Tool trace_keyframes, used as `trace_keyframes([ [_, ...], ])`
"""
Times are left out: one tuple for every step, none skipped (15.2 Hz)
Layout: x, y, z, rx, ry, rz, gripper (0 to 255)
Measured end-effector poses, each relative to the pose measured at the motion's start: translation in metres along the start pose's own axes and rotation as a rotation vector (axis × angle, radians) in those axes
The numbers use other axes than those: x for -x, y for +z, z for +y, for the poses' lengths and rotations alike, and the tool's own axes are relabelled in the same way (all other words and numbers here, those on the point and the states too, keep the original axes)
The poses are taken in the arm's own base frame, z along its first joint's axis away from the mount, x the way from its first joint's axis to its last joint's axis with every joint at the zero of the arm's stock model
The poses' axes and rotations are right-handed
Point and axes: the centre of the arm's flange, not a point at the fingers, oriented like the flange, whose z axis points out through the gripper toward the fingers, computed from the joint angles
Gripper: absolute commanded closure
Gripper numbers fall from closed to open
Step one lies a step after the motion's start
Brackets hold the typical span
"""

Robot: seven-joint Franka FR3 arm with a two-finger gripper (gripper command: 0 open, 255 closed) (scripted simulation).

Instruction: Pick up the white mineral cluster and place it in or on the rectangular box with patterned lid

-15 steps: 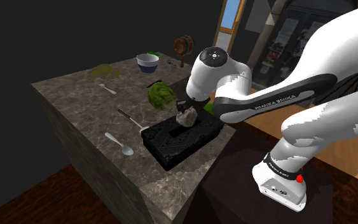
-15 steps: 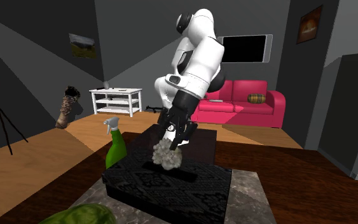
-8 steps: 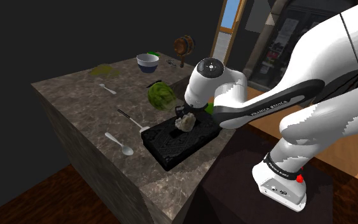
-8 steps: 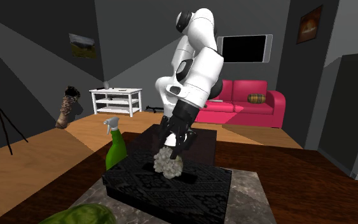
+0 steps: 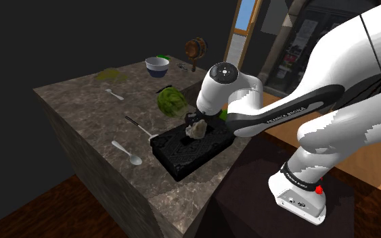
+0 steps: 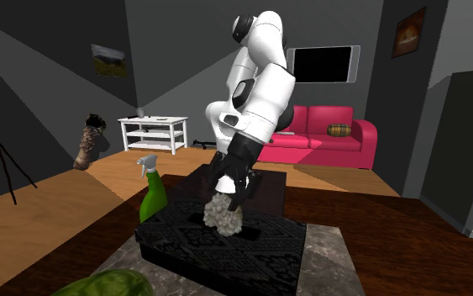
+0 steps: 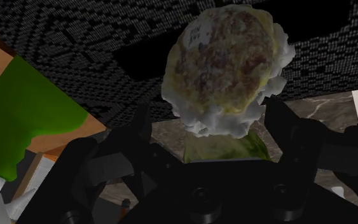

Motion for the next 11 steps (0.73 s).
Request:
trace_keyframes([
  [0.000, 0.000, 0.000, 0.001, 0.000, -0.001, 0],
  [0.000, 0.000, 0.000, 0.001, 0.000, -0.001, 0],
  [0.000, 0.000, 0.000, 0.001, 0.000, -0.001, 0],
  [0.000, 0.000, 0.000, 0.001, 0.000, -0.001, 0],
  [0.000, -0.006, 0.000, 0.001, 0.000, 0.000, 0],
  [-0.001, -0.016, 0.000, 0.002, 0.000, 0.001, 0],
  [-0.001, -0.028, 0.003, 0.001, 0.000, 0.001, 0],
  [-0.001, -0.038, 0.002, 0.001, 0.000, 0.001, 0],
  [0.000, -0.044, 0.001, 0.001, 0.000, 0.000, 0],
  [0.000, -0.046, 0.001, 0.001, 0.000, 0.000, 0],
  [0.001, -0.048, 0.001, 0.001, 0.000, -0.001, 0],
])
